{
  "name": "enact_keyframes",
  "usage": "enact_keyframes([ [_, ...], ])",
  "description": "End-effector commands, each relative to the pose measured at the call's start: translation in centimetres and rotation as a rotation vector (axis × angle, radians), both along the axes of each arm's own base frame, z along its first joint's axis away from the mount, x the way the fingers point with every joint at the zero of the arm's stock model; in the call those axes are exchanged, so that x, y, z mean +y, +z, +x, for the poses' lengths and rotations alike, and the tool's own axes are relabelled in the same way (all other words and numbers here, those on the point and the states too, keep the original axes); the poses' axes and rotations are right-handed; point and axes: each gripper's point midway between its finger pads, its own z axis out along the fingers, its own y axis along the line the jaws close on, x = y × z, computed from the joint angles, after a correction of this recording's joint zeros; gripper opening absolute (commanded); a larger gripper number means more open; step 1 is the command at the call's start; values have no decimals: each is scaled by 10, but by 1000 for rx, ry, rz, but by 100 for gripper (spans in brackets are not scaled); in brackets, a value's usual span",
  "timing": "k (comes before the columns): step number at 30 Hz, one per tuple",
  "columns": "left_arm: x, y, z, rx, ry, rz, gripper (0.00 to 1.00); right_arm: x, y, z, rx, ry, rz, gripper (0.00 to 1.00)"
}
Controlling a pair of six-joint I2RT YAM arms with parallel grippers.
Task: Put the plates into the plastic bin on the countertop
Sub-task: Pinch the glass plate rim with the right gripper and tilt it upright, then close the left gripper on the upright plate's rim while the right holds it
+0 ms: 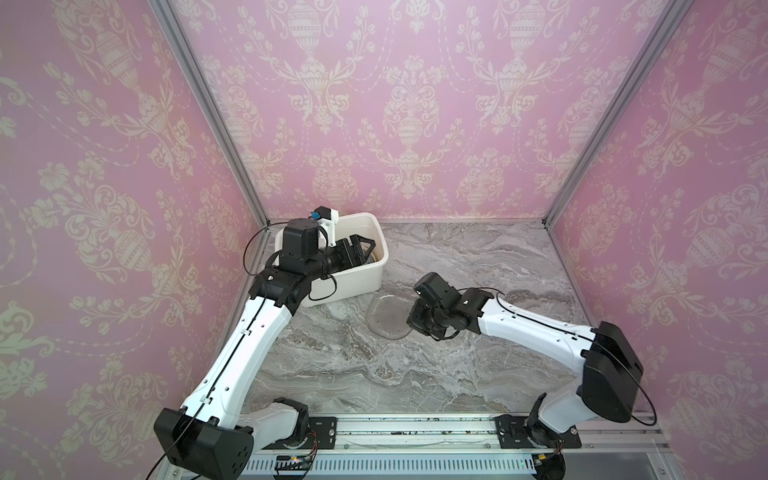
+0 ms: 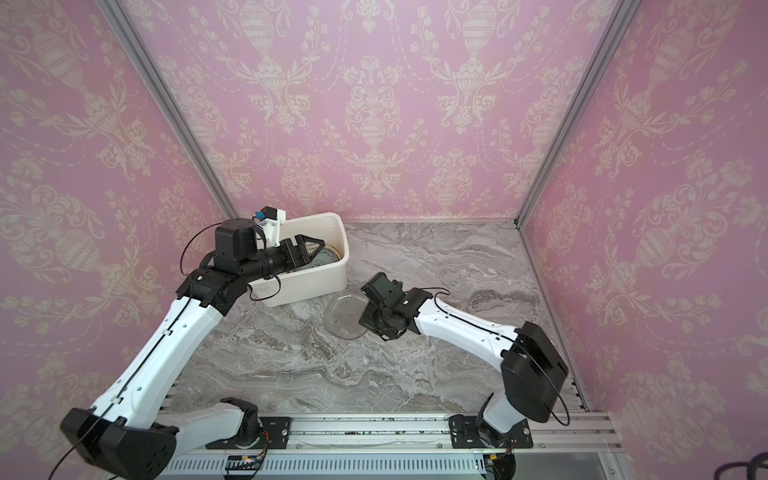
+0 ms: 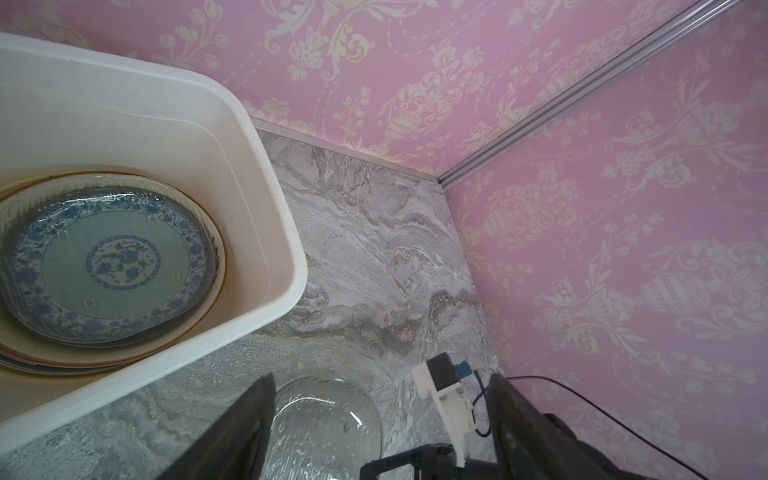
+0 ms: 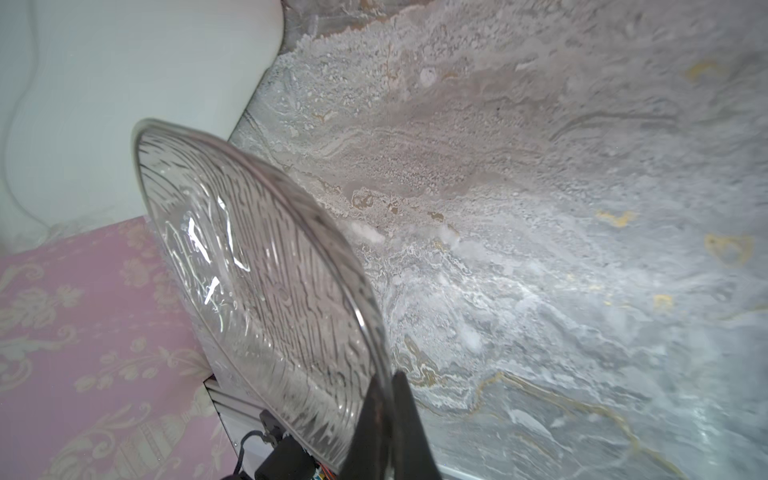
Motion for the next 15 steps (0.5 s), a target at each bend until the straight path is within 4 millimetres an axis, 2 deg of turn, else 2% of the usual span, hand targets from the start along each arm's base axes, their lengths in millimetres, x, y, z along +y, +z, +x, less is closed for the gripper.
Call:
enact_keyframes([
  [1, -13, -16, -26, 75, -134, 85, 79, -50, 15, -11, -57, 98, -113, 0],
  [4, -24, -29, -43, 119, -217, 151, 78, -71, 35, -8, -117, 104, -86, 0],
  [7, -37, -40, -62, 135, -308, 201, 77, -82, 53, -7, -161, 115, -54, 0],
  [10, -48, -51, -75, 145, -366, 238, 75, -86, 65, -5, -200, 126, -25, 0],
  [15, -63, -54, -78, 140, -384, 223, 69, -84, 78, -2, -238, 146, 8, 0],
])
